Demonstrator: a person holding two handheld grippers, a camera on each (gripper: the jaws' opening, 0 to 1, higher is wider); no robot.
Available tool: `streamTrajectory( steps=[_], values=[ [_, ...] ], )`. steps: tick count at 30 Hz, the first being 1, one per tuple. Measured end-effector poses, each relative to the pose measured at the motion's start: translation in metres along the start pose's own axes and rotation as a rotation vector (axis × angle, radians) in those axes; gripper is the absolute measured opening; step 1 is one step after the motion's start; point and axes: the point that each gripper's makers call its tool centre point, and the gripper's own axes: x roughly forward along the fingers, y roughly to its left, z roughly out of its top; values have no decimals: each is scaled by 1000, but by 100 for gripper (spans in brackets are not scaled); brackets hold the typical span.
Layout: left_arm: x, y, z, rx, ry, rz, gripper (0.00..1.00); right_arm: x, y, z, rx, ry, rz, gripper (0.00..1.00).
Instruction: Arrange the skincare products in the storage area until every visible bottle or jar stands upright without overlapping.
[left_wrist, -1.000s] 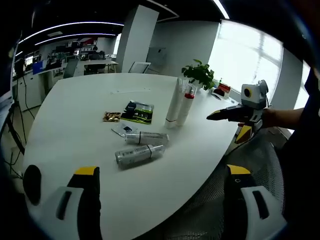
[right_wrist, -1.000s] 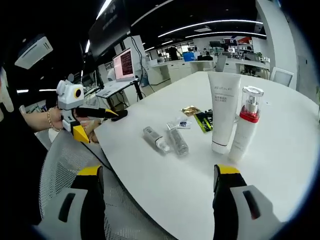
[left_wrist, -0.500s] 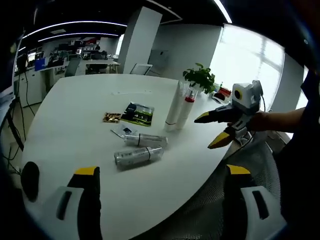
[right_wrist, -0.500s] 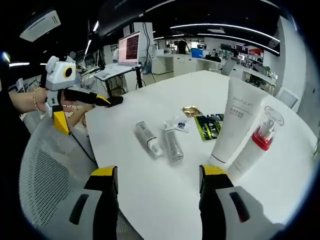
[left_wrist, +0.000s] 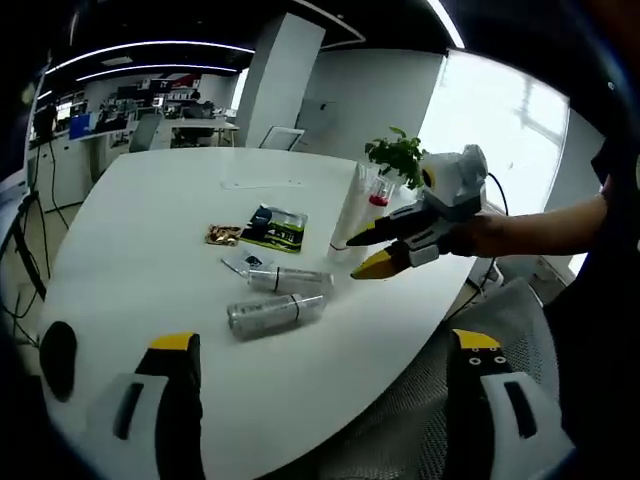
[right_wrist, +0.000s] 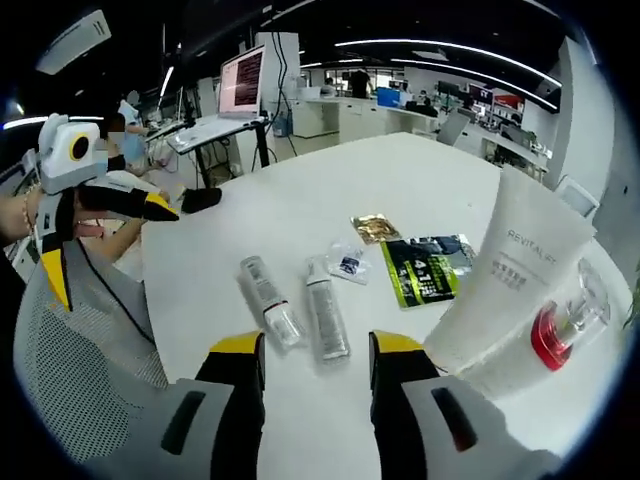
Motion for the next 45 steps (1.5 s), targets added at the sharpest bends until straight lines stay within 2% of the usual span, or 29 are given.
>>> streamTrajectory(
  steps=[7,13,19,22,30,34,39,43,45],
  values=[
    [1,-1,-3,-5,9,-12,95,34,-4,9,-41,36,-14,31],
    [1,-3,-4,-17,11,-19,95,52,2,9,-73,77,5,30],
    [2,-5,-5,-25,17,-27,95,72,2,-3,-95,146,27,28],
    [2,-6,-5,-29,22,-30,95,81,-2,-13,-146,199,11,24],
    [4,-5,-7,-39,34,-37,95,87,-4,-23,-160,244,12,21],
    [5,-5,-9,-40,42,-41,95,89,-4,-24,-167,234,17,21],
    [6,-6,-8,-38,44,-46,95,89,0,-25,-248,220,26,20],
    [7,-9,-2,-46,30,-50,95,87,-2,-25,-255,228,24,20],
    [6,-10,3,-56,12,-54,94,80,-3,-22,-259,208,13,20]
  ],
)
